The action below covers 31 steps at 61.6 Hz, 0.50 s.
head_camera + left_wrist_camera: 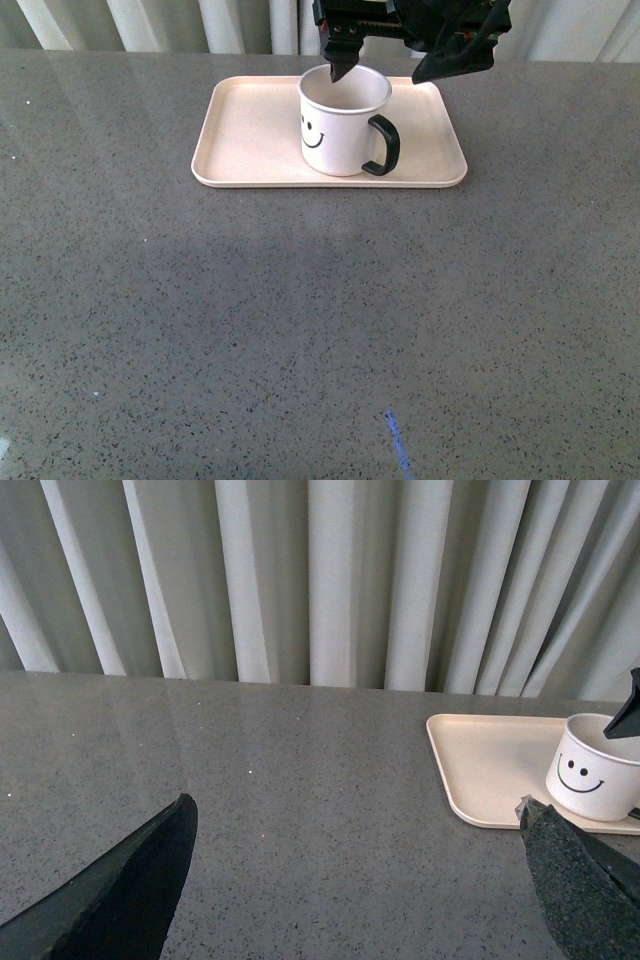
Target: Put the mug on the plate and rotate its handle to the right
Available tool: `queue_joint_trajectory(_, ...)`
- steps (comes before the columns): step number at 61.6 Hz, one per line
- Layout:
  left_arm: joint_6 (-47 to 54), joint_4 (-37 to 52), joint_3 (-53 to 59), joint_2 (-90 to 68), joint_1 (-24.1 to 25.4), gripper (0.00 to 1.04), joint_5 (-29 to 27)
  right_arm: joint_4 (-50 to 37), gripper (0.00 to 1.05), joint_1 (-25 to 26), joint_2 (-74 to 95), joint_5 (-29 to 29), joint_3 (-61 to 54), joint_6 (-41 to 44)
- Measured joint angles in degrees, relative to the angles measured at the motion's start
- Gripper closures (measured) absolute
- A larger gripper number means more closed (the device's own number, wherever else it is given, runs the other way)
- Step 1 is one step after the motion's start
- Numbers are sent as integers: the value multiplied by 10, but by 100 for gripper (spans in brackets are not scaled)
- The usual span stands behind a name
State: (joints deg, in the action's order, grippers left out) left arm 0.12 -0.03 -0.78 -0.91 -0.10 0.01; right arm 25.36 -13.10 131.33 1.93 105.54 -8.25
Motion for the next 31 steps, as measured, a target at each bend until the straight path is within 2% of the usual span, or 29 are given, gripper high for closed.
queue_joint_trajectory(17,0,0,0,0,0,9,0,13,9,-1,25,-7,20,-16)
queue_joint_trajectory(31,0,0,0,0,0,9,0,15,13,-3,26,-12,22,-22)
